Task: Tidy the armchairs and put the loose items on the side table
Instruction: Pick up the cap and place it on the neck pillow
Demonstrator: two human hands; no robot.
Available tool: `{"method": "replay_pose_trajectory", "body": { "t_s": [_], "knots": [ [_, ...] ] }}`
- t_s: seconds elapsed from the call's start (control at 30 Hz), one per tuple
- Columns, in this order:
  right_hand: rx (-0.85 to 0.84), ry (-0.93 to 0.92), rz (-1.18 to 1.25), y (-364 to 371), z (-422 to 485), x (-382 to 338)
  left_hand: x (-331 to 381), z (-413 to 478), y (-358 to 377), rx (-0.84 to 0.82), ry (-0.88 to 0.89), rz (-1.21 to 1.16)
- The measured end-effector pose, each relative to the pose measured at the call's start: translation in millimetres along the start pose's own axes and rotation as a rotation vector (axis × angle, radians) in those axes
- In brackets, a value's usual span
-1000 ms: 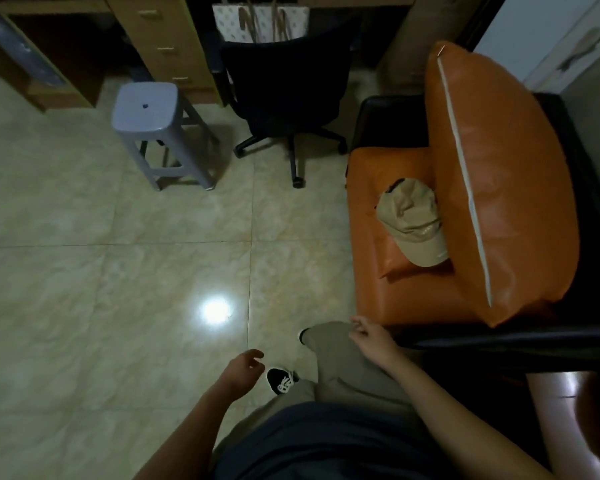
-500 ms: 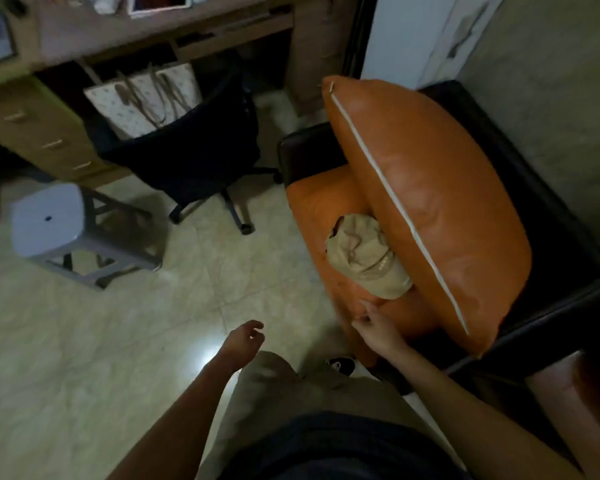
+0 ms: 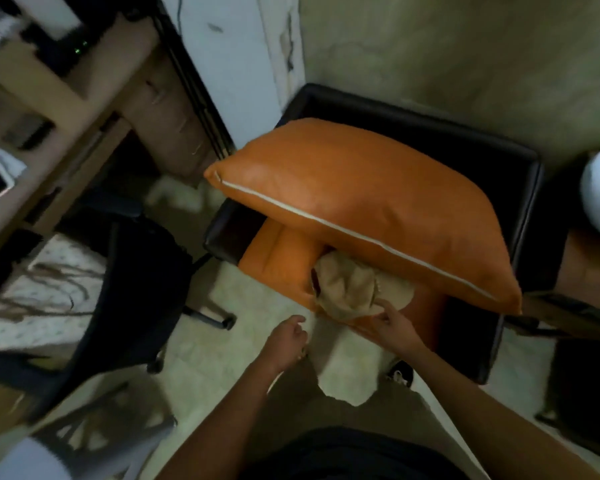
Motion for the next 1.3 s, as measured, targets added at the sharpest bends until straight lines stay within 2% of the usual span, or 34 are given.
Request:
{"method": "replay_pose_trajectory", "body": {
  "t_s": [0.13, 0.27, 0.43, 0.53, 0.67, 0.8, 0.9, 1.07, 1.23, 1.3],
  "knots": [
    [0.236, -0.025, 0.011, 19, -11, -38, 19, 35, -34, -0.059, 0.093, 0.058],
    [0.49, -0.054, 0.065, 34, 3, -30, 47, 66, -48, -0.056, 0.219, 0.067],
    [0.747, 0.05, 0.253, 30, 24, -6, 72, 127, -35, -0.053, 0.316, 0.136],
    [0.834, 0.162, 0.358, 24, 45, 17, 76, 166, -15, -0.062, 0.288, 0.095],
    [0.934, 0.209, 0.437, 11, 68, 34, 70, 193, 10, -0.079, 0.245, -0.061],
    [0.95, 0.225, 0.664, 12, 86, 55, 44, 199, 22, -0.077, 0.238, -0.089],
    [0.926, 0.231, 0.806, 20, 93, 72, 25, 196, 28, -0.135, 0.232, -0.076],
    [0.811, 0.217, 0.871, 37, 90, 75, 7, 165, 35, -0.19, 0.133, -0.153],
    [0.67, 0.338, 1.125, 62, 71, 78, 3, 130, 42, -0.204, 0.092, -0.2],
    [0.565, 0.296, 1.192, 76, 62, 81, 2, 112, 40, -0.214, 0.096, -0.176]
  ]
}}
Point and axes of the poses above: each hand's wrist, its own z-axis towards the middle knuckle, its own y-axis out of the palm, x = y × z, the point moved 5 cm from there along z, towards the middle knuckle, and after that the axes turned 1 degree about x, right-handed, at the moved point
